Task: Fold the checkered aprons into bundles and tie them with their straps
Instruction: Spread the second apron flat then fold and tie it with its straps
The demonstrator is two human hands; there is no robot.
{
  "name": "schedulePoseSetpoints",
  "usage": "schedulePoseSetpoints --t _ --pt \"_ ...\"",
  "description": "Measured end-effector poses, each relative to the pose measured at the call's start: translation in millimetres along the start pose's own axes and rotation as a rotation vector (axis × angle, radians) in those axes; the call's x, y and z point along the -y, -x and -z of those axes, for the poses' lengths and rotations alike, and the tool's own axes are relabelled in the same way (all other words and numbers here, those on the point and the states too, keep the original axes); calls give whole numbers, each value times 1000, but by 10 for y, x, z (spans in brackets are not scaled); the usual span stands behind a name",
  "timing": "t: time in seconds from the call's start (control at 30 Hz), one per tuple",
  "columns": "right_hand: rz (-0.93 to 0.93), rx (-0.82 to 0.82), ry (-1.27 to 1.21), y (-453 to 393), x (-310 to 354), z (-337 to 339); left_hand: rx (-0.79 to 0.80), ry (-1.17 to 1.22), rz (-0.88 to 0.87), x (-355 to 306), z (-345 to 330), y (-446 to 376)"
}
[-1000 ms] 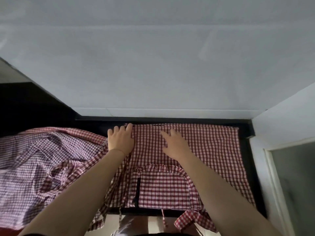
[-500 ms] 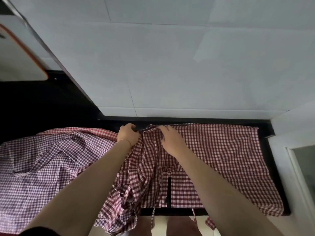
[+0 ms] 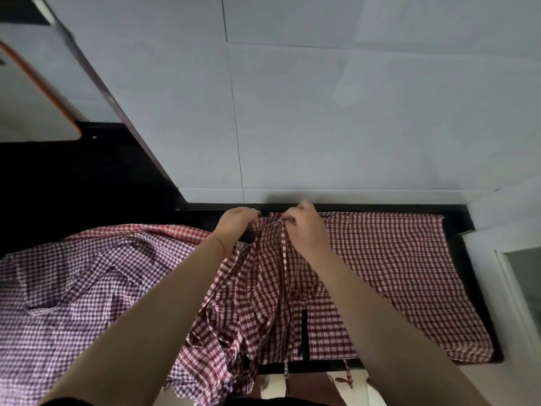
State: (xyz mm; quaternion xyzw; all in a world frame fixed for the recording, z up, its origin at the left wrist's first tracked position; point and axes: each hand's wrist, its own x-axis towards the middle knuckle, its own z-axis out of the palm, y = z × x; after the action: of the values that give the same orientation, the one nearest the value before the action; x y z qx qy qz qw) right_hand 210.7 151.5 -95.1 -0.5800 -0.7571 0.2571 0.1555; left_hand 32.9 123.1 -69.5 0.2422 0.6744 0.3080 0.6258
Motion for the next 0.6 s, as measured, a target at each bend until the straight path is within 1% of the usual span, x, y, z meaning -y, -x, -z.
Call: schedulePoseSetpoints --t 0.03,0.07,0.1,0.17,0.27,0.37,0.43,0.47,0.5,0.53,0.57,0.6 --pt "-3 28 -13 10 -31 79 104 122 74 -47 -33 51" --pt "6 65 -21 12 -57 144 182 218 112 -65 -51 87" --pt "21 102 -25 9 -83 208 216 296 122 -79 -66 108" --pt "36 183 -2 0 -107 333 217 341 106 -94 -68 98" --pt "18 277 102 -27 -66 505 187 301 50 -130 -62 115" --pt "-3 259 123 -62 23 655 215 289 21 -181 -38 168" --pt "-29 280 108 -60 98 744 244 278 32 -282 -62 227" --pt "-43 294 99 -51 127 778 249 214 37 -350 -91 255" --pt "-52 297 92 -45 148 818 248 55 21 -442 -138 306" --pt "-55 293 86 -40 163 843 235 -181 2 -519 -183 334" --pt "-55 284 84 -38 175 864 217 -363 -59 -585 -221 361" --pt "-52 280 84 -32 182 884 197 -427 -131 -610 -249 374"
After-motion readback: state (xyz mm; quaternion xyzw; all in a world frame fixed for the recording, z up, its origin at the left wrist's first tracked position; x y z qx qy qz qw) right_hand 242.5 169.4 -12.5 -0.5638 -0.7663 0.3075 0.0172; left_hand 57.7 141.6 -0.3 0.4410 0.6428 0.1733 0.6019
